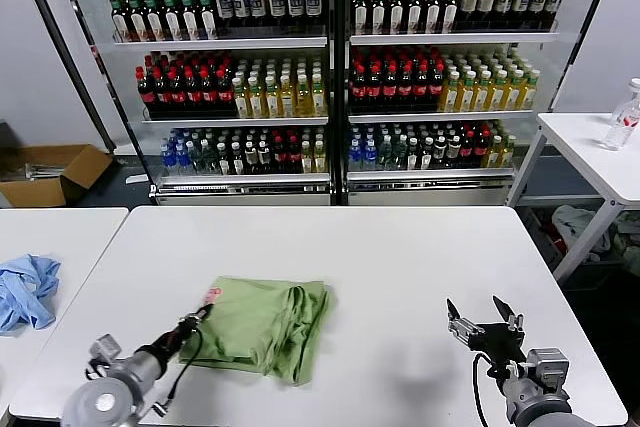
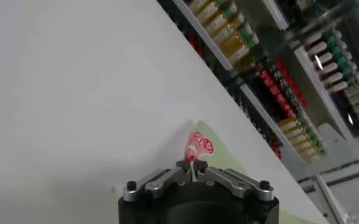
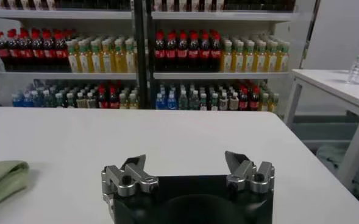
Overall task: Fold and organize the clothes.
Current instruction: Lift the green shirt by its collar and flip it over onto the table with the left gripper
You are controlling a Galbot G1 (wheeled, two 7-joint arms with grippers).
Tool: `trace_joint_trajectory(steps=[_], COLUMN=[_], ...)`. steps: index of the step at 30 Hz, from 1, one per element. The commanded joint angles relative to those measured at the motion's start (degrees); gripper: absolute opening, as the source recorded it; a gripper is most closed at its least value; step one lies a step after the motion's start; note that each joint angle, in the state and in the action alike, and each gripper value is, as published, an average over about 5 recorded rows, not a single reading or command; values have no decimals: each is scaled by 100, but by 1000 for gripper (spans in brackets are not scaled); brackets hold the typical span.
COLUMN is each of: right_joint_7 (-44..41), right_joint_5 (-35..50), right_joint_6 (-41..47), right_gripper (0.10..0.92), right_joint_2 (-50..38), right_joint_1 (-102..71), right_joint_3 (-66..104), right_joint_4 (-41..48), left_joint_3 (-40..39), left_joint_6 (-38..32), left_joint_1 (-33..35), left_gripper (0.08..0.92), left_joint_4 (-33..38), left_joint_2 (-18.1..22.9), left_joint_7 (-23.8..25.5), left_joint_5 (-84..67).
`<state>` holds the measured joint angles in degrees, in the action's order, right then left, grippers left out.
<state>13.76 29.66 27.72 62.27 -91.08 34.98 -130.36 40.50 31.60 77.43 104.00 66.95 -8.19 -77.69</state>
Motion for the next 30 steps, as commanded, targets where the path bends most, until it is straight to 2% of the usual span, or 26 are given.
trace_joint_trajectory(steps=[1,4,7,11,14,17,19,22,25,30], right_joint_7=[-13,-13,-15,-18,-16,-19,-24,-28,-24,-19], right_joint_5=[30,36,34,22,-1,0,7,31,71,88], right_joint_6=[-18,-22,-23,-30,-31,-50,-66,-80,-83,-81], right_gripper=[822,823,823,822,823,823,823,822,823,823], right_joint_2=[-24,-10,7,37,75,54,20,-16,-22,22], right_joint_1=[64,116,157,146,92,10,-44,-74,-66,-32], right_joint_3=[-13,-50,-83,-91,-80,-41,7,98,181,216], right_joint_4=[51,51,41,-2,-53,-72,-98,-136,-183,-195], left_joint_3=[2178,2832,3142,2671,1544,-124,-1189,-2327,-2890,-3417], left_joint_6=[21,38,41,-44,-172,-374,-395,-266,-162,34], left_joint_1=[-110,-166,-106,3,109,113,19,-160,-227,-484], left_gripper=[107,107,107,107,107,107,107,107,107,107], left_joint_4=[460,485,692,1445,1993,2327,2334,1966,1699,1736], left_joint_2=[-1114,-1594,-1903,-1900,-1561,-1113,-769,-221,175,491], left_joint_7=[-133,-297,-398,-441,-333,-193,-180,-275,-392,-539], left_joint_5=[-494,-372,-57,702,2036,3663,4682,5949,6484,6477])
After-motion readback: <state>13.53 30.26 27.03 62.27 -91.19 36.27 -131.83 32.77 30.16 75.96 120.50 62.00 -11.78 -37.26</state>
